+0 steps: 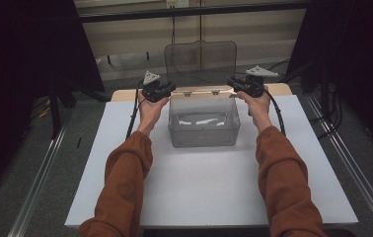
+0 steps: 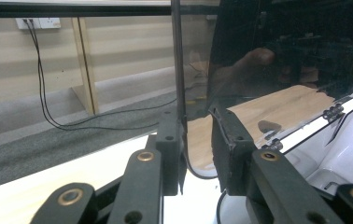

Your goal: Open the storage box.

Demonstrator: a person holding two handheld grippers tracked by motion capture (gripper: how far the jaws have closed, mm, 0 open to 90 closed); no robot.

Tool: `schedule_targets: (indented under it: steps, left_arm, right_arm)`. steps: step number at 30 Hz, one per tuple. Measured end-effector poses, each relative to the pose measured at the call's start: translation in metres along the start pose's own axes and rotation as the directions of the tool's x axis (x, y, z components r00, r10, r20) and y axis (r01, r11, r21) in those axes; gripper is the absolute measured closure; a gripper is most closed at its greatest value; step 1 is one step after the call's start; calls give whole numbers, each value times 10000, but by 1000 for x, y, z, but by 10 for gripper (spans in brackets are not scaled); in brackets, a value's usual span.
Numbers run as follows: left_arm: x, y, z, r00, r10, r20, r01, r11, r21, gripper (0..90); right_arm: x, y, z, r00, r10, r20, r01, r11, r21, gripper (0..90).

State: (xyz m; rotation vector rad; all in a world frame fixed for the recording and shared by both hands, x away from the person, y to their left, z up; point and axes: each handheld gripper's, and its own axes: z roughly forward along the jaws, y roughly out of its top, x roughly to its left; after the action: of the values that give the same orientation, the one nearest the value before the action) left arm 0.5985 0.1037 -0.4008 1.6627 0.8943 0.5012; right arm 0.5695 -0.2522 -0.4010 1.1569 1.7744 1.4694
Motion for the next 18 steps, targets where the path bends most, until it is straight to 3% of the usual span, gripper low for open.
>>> schedule_targets:
  steps: [3, 10, 18]
  left_arm:
    - [2, 0, -1, 9998, 183, 33, -183, 9994, 282, 735]
    - [1, 1, 1, 10000, -90, -5, 90, 9993, 352, 728]
    - [3, 4, 3, 9995, -321, -3, 320, 9960, 838, 711]
  right_arm:
    - [0, 0, 0, 9999, 108, 19, -108, 9999, 15, 749]
    - [-1, 2, 2, 9991, 413, 60, -415, 9988, 247, 749]
    - [-2, 7, 5, 9960, 862, 249, -878, 9935, 727, 744]
